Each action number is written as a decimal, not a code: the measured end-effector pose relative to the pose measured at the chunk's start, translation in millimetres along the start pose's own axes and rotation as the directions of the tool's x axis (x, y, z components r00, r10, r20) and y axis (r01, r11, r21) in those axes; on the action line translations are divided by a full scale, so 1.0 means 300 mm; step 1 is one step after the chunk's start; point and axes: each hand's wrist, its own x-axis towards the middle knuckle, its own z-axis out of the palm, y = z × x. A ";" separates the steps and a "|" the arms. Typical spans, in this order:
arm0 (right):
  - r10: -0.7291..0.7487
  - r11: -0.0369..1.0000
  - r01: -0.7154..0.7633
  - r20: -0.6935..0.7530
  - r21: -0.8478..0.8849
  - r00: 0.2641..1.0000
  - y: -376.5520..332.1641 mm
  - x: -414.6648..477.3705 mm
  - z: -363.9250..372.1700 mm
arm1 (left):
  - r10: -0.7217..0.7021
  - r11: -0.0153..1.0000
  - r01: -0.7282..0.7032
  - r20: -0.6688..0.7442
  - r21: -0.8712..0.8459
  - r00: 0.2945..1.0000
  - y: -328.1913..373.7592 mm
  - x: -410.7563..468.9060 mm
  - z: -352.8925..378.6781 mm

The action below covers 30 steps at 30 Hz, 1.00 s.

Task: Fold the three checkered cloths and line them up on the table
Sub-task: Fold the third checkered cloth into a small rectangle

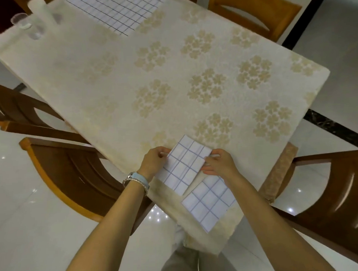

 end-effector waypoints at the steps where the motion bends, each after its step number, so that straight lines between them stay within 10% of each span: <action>1: 0.023 1.000 -0.023 0.009 -0.002 1.000 0.005 0.005 0.000 | -0.017 1.000 0.017 -0.003 0.017 1.000 -0.006 0.006 0.008; 19: -0.012 1.000 0.012 0.094 0.003 0.995 -0.003 -0.035 -0.013 | -0.141 0.985 0.157 -0.189 0.074 0.972 -0.041 -0.029 -0.012; 30: -0.380 0.889 0.369 -0.012 0.270 0.925 -0.068 -0.383 -0.145 | 0.220 0.781 -0.323 -0.248 -0.534 0.943 0.167 -0.357 -0.088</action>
